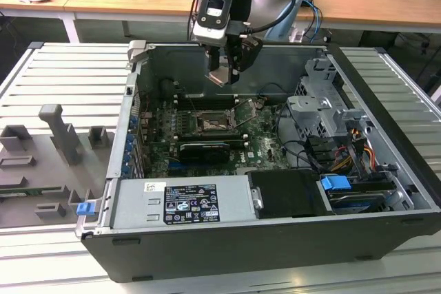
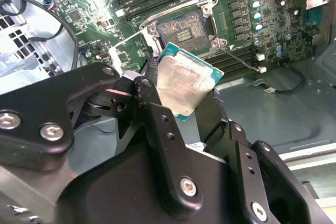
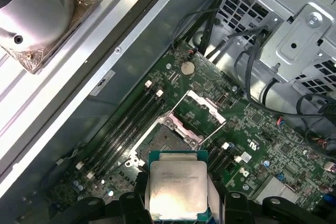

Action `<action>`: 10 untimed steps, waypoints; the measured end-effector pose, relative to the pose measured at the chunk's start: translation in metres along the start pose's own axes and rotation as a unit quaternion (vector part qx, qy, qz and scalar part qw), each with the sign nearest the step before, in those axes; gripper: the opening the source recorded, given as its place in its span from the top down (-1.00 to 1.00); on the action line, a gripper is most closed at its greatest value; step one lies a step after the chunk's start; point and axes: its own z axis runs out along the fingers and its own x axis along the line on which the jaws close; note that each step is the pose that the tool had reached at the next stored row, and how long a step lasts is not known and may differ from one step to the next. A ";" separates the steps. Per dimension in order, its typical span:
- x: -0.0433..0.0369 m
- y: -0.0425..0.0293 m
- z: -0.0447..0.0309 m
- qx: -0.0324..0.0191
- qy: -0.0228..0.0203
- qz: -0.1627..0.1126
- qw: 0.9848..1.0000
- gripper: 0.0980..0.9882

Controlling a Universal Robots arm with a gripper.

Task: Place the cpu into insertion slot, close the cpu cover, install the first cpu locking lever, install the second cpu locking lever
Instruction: 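Place the cpu into insertion slot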

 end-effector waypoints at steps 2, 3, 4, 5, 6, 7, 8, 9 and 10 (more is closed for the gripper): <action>0.0000 0.0000 0.0001 0.000 0.000 0.004 1.000 0.03; 0.0000 0.0000 0.0002 0.000 0.000 0.005 1.000 0.03; 0.0000 0.0000 0.0002 0.000 0.000 0.006 1.000 0.03; 0.0000 0.0000 0.0002 0.000 -0.001 0.007 1.000 0.03; 0.0000 0.0000 0.0002 0.000 -0.001 0.008 1.000 0.03; 0.0000 0.0000 0.0003 0.000 -0.001 0.009 1.000 0.03; 0.0000 -0.0001 0.0003 0.000 -0.001 0.012 1.000 0.03; 0.0000 0.0000 0.0004 0.000 -0.001 0.013 1.000 0.03; 0.0000 0.0000 0.0004 0.000 -0.001 0.014 1.000 0.03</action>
